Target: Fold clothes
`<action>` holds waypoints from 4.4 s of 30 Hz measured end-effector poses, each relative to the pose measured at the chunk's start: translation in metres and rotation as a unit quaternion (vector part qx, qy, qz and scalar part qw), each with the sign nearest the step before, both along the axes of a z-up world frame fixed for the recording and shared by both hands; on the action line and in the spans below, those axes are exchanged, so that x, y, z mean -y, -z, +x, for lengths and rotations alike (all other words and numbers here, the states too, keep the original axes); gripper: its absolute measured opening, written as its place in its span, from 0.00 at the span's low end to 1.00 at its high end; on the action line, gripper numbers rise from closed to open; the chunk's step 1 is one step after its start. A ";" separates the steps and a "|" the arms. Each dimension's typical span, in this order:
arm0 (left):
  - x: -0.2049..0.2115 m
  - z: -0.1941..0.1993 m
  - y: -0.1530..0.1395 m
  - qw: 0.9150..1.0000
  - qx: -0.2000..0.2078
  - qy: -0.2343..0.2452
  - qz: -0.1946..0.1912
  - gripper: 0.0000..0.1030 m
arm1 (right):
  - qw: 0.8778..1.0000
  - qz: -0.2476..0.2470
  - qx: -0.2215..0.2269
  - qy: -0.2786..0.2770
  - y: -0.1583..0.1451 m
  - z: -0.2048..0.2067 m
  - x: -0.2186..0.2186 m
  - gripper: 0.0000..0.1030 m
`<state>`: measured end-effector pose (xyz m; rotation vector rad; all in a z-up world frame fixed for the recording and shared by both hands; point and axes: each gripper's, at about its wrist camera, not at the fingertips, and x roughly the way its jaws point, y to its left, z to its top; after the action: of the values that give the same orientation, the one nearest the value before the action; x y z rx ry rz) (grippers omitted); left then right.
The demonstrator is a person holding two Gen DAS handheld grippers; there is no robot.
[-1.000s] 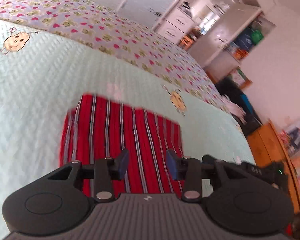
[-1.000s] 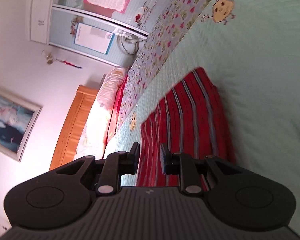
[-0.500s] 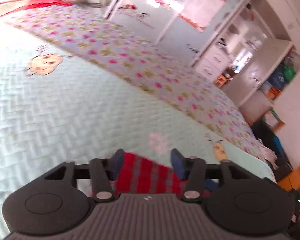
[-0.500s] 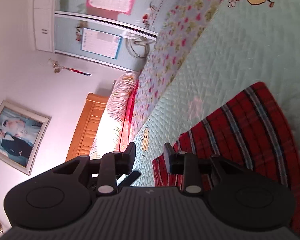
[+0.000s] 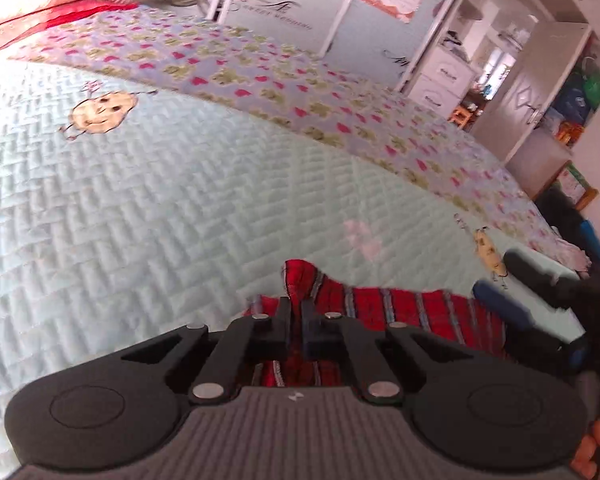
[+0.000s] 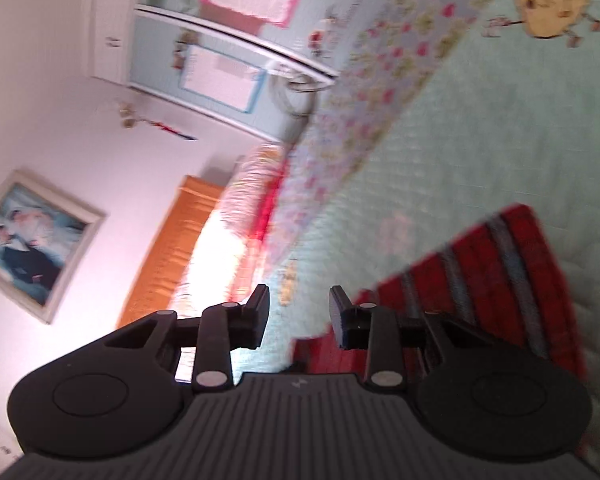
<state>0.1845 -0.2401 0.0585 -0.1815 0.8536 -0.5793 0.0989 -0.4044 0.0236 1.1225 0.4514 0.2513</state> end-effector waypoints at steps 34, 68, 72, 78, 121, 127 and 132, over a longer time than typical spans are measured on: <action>0.017 -0.013 0.053 0.996 0.010 0.052 -0.075 0.06 | 0.998 -0.046 -0.033 0.041 0.021 -0.006 0.008 0.05; 0.006 -0.201 0.020 0.977 -0.036 0.209 0.032 0.04 | 0.987 -0.007 -0.105 -0.118 0.033 -0.203 -0.075 0.00; 0.006 -0.188 0.032 0.974 -0.029 0.221 0.026 0.04 | 0.992 0.016 -0.071 -0.106 0.066 -0.197 -0.059 0.00; -0.012 -0.189 0.012 0.978 -0.045 0.204 -0.004 0.04 | 0.988 0.055 -0.084 -0.114 0.045 -0.201 -0.046 0.05; 0.021 -0.043 0.014 1.000 -0.005 -0.005 -0.005 0.73 | 0.996 0.040 -0.065 0.049 0.059 -0.087 0.022 0.31; -0.010 -0.049 0.007 0.997 -0.073 -0.015 -0.030 0.70 | 0.994 0.039 -0.082 0.058 0.061 -0.108 0.042 0.42; -0.060 -0.082 0.013 0.987 -0.149 -0.034 -0.039 0.73 | 0.993 0.006 -0.099 0.066 0.053 -0.184 0.058 0.62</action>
<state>0.1026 -0.1802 0.0460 -0.3749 1.1105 -0.5283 -0.0847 -0.4628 -0.0295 1.1900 0.5499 0.0271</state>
